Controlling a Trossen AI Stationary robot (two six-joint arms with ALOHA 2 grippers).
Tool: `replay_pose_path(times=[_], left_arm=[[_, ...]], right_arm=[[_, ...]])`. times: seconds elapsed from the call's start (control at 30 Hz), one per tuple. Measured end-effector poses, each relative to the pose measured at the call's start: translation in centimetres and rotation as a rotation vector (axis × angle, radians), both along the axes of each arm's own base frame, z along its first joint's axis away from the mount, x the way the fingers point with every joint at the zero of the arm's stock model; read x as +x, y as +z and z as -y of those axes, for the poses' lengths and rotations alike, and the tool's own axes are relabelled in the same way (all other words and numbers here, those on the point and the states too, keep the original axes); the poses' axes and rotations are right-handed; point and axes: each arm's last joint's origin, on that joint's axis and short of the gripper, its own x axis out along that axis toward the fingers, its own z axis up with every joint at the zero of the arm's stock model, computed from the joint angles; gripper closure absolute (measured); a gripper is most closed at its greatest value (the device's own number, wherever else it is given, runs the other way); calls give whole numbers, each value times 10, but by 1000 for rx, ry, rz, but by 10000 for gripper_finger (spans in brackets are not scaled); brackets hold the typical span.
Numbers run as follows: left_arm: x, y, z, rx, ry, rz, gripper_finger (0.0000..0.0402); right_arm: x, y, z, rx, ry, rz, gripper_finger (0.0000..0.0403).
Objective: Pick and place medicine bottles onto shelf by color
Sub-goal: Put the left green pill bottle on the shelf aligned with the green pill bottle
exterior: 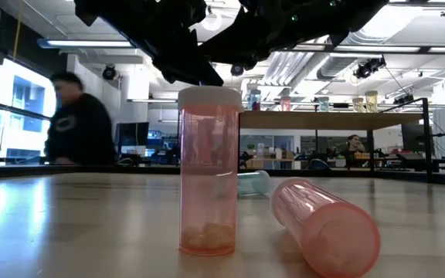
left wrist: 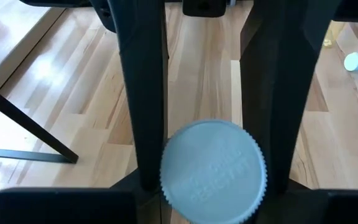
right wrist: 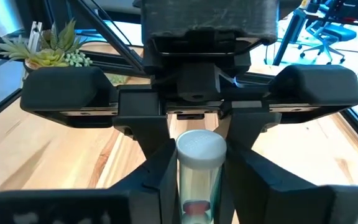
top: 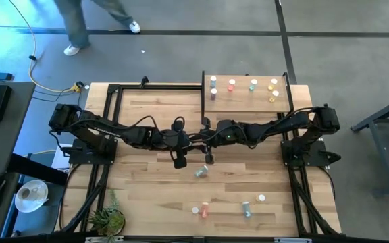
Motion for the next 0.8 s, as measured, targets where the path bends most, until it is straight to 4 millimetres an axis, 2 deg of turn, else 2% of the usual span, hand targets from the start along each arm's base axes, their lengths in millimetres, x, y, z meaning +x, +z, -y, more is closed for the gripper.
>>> replay_pose_path(times=[0.3,0.8], left_arm=[[0,0,0,0,0,3,300],[1,1,0,1,1,9,228]], right_arm=[[0,0,0,-1,1,0,302],[-6,4,0,-10,-2,-34,304]])
